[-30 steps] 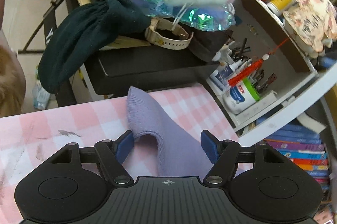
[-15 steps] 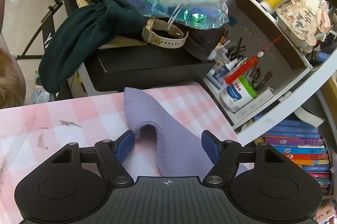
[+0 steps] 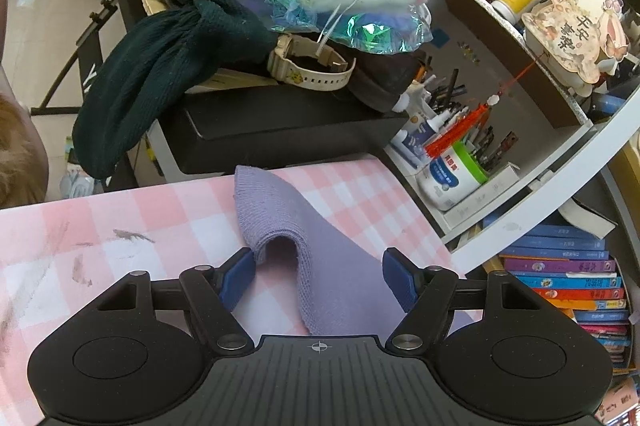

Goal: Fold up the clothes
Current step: 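Lower the left gripper onto the lavender sleeve cuff, then close the left gripper on the lavender sleeve cuff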

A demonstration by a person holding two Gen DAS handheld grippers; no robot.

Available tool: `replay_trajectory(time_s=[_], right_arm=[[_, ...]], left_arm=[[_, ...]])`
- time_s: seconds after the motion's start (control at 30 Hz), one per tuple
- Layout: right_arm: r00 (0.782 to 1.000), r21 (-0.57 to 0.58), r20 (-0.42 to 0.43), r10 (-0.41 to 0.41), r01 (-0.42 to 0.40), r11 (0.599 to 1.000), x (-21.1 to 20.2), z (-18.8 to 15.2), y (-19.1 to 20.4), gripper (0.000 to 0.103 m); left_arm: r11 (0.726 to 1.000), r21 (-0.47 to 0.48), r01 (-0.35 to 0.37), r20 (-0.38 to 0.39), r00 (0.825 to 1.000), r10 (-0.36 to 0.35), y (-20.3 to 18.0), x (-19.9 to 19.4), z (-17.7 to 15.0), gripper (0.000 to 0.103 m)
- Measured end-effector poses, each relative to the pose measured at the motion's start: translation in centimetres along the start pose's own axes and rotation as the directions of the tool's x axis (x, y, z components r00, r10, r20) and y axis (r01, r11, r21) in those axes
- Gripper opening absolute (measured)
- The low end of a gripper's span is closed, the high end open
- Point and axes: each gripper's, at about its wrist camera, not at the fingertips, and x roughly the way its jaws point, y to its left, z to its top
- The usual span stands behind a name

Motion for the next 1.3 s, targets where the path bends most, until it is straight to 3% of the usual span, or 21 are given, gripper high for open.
replay_trajectory(time_s=[0.6, 0.67, 0.73, 0.8, 0.9, 0.97, 1.3], right_arm=[[1.000, -0.028, -0.010, 0.005, -0.005, 1.000, 0.1, 0.0, 0.5, 0.103], [1.000, -0.031, -0.011, 0.005, -0.005, 1.000, 0.1, 0.0, 0.6, 0.103], [1.000, -0.034, -0.012, 0.006, -0.006, 0.999, 0.1, 0.0, 0.6, 0.103], [1.000, -0.034, -0.012, 0.007, -0.007, 0.999, 0.1, 0.0, 0.6, 0.103], [1.000, -0.033, -0.012, 0.007, -0.008, 0.999, 0.1, 0.0, 0.6, 0.103], [1.000, -0.033, -0.013, 0.009, -0.009, 0.999, 0.1, 0.0, 0.6, 0.103], [0.999, -0.011, -0.025, 0.027, -0.027, 1.000, 0.1, 0.0, 0.1, 0.103]], left_arm=[[0.998, 0.061, -0.012, -0.051, 0.999, 0.015, -0.8, 0.0, -0.1, 0.069], [0.999, 0.047, -0.020, -0.044, 0.999, 0.022, -0.7, 0.2, 0.1, 0.066], [0.999, 0.012, -0.030, -0.017, 0.999, 0.030, -0.1, 0.4, 0.2, 0.048], [0.999, -0.041, -0.031, 0.010, 0.999, 0.031, 0.9, 0.5, 0.3, 0.038], [0.980, -0.196, 0.020, 0.042, 0.999, -0.012, 3.0, 0.6, 0.4, 0.035], [0.965, -0.262, 0.016, 0.054, 0.999, -0.002, 3.8, 0.6, 0.4, 0.023], [0.960, -0.278, 0.020, 0.056, 0.998, -0.005, 4.9, 0.9, 0.2, 0.009]])
